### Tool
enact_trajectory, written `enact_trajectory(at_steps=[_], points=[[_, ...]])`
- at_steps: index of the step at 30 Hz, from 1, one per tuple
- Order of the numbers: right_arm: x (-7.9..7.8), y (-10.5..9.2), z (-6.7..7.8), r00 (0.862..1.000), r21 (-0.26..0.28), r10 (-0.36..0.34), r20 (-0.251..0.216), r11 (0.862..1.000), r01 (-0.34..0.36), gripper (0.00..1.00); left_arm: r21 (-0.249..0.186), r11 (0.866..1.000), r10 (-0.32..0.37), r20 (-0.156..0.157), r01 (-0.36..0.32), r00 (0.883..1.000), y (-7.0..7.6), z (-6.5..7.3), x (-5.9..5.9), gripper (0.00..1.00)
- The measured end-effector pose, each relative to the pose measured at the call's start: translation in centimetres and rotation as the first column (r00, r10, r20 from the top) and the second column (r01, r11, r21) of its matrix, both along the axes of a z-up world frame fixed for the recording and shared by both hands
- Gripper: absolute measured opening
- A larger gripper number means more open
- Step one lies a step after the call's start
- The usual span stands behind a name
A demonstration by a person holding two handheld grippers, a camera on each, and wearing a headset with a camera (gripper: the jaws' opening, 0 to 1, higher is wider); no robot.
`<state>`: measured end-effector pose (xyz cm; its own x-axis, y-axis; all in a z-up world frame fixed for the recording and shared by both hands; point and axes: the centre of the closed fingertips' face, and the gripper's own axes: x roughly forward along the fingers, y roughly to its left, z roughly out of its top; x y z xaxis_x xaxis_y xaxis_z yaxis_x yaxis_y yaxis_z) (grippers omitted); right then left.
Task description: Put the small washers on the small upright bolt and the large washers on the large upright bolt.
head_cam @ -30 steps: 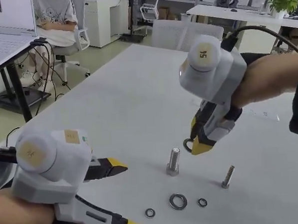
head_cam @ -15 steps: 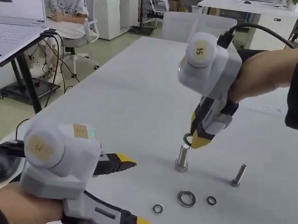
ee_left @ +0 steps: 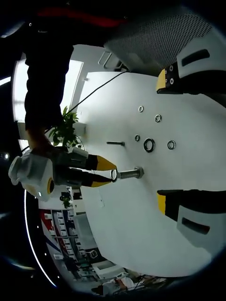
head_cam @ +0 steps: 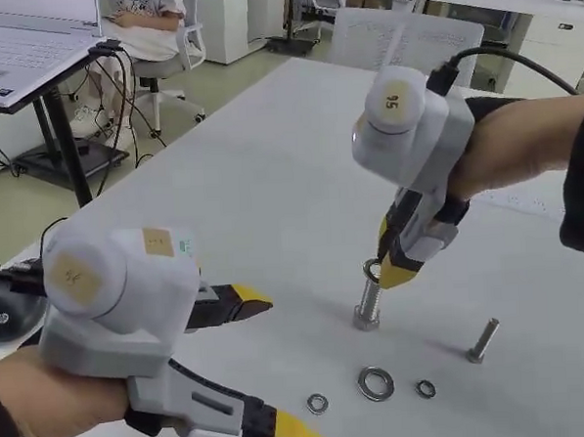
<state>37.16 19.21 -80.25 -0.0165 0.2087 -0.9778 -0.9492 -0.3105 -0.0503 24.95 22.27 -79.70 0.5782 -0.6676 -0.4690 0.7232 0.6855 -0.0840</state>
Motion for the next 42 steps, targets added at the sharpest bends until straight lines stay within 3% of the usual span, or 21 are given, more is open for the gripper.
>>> enact_trajectory(at_steps=[20,42], points=[[-0.2,0.0,-0.9,1.000,-0.039,0.012,-0.003,0.999,-0.013,0.23,-0.034,0.995,0.097,0.069,-0.095,0.993,1.6,1.6,1.3,0.84],[-0.1,0.0,-2.4,1.000,-0.068,0.008,-0.019,0.998,-0.009,0.23,-0.045,0.994,0.102,0.080,-0.099,0.991,1.7,2.0,1.5,0.83]])
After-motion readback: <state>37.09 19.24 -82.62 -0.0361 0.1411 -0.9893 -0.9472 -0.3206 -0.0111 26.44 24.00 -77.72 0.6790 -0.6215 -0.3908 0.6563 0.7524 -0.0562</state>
